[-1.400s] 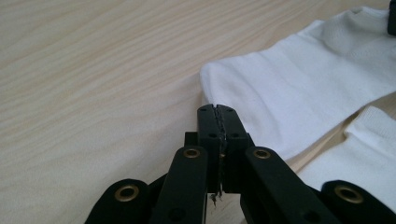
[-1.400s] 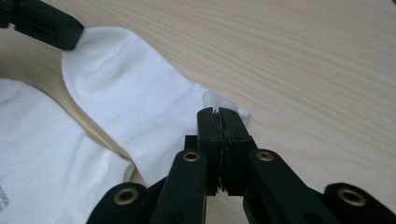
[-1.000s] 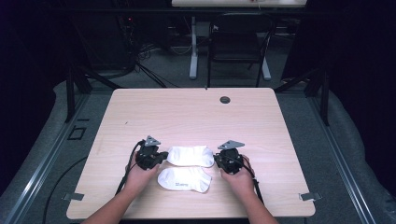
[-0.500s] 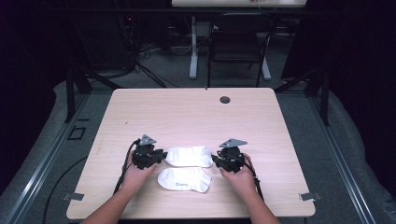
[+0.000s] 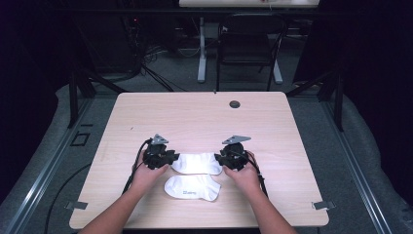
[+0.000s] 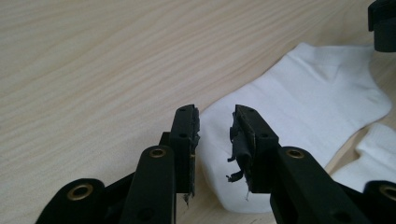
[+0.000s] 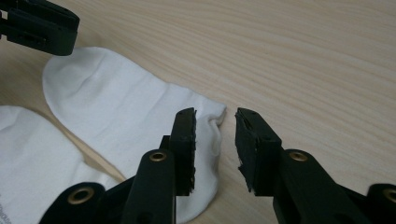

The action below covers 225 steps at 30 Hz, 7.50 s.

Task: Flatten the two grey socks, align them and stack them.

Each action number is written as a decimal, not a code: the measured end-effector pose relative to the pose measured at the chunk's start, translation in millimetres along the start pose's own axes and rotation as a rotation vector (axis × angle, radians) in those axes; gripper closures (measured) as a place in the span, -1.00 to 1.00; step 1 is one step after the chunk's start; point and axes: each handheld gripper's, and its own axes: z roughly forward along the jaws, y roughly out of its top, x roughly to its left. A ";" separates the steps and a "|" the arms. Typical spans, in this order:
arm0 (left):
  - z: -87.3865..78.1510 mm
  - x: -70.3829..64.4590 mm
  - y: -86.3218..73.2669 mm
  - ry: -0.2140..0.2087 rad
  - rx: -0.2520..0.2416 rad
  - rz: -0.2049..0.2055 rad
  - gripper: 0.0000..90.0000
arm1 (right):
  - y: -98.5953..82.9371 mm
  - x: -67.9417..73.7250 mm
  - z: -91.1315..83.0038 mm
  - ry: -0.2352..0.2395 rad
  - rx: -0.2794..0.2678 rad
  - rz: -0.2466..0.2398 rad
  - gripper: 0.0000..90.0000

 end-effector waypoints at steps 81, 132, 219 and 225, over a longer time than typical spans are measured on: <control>-70.7 -32.9 -42.0 -0.108 -0.017 0.035 0.99 | -40.6 54.1 -70.3 0.112 -0.040 -0.085 0.92; -52.3 -46.4 -53.8 -0.114 0.015 0.096 0.55 | -56.4 70.2 -47.2 0.145 0.008 -0.151 0.60; -2.2 -28.8 -40.6 -0.065 -0.010 0.139 0.30 | -53.6 27.9 -5.2 0.059 -0.015 -0.092 0.36; -2.9 -27.4 -39.8 -0.064 -0.014 0.118 0.17 | -52.0 29.4 -6.9 0.049 -0.009 -0.091 0.33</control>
